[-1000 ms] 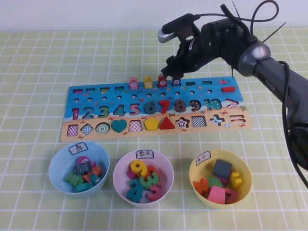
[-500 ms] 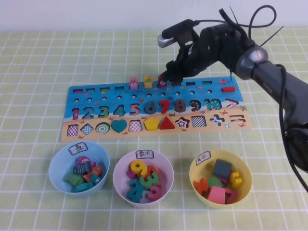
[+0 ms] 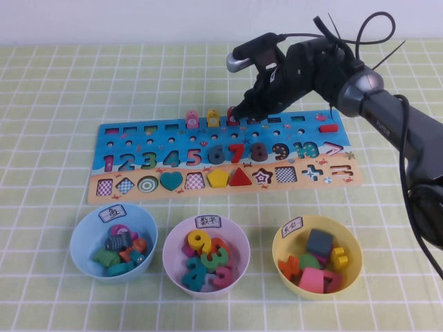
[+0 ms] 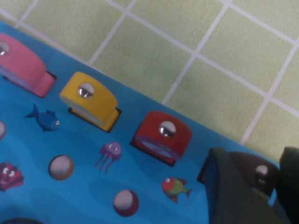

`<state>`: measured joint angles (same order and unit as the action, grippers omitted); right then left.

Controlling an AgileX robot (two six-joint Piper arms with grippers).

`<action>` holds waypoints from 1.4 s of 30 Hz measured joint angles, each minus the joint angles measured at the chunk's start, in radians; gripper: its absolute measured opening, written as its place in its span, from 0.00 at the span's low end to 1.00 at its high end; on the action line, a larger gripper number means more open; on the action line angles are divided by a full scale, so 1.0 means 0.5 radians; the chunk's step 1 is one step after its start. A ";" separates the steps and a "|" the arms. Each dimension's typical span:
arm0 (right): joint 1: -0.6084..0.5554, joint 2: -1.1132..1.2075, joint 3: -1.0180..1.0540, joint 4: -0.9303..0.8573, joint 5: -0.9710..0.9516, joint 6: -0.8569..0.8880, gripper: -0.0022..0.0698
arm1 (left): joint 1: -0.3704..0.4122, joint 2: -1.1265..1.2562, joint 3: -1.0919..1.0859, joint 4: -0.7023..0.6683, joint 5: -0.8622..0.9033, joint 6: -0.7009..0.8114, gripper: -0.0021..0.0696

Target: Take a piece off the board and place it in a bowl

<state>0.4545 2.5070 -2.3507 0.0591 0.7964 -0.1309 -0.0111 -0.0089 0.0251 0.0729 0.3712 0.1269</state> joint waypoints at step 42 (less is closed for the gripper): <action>-0.004 -0.169 -0.496 0.104 0.902 -0.219 0.30 | 0.000 0.000 0.000 0.000 0.000 0.000 0.02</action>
<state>0.4525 2.4227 -2.5988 0.1113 1.2473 -0.2406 -0.0111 -0.0089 0.0251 0.0729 0.3712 0.1269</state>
